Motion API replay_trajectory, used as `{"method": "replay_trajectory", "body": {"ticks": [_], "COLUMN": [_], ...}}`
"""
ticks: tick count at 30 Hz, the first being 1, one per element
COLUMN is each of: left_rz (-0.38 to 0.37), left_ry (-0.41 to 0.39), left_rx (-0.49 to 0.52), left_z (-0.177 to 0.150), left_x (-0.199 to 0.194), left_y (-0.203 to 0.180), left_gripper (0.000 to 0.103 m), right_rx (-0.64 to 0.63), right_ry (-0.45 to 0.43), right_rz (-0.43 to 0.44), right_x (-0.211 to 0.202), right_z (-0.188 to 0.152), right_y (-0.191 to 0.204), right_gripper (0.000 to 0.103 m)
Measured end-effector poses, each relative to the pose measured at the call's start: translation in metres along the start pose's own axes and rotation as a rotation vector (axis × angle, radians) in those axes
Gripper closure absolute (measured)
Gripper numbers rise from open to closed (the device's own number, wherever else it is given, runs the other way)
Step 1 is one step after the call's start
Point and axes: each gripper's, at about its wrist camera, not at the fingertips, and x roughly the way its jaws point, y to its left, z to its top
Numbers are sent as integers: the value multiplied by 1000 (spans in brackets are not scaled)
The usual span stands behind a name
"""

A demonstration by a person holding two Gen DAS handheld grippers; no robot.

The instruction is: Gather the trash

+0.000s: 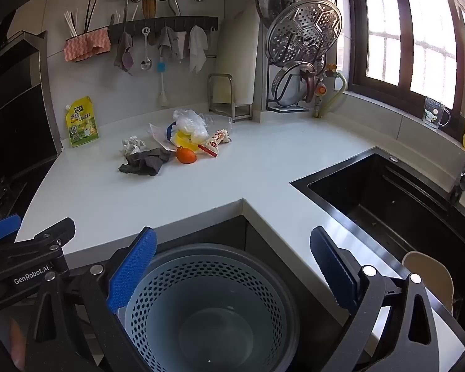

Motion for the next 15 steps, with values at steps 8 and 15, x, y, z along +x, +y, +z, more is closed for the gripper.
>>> {"method": "replay_trajectory", "body": {"ticks": [8,15], "left_rz": [9,2], "left_ry": [-5,-1], "left_rx": [4,9], "left_z": [-1,4], "left_x": [-4,-5], "left_y": [-2,-3], "left_gripper": [6,6], "right_rx": [0,-1], "right_ry": [-2,-4], "right_rz": [-1,-2], "right_x": [-1,-3], "right_z": [1,0], "right_y": [0,-1], "right_gripper": [8,8]}}
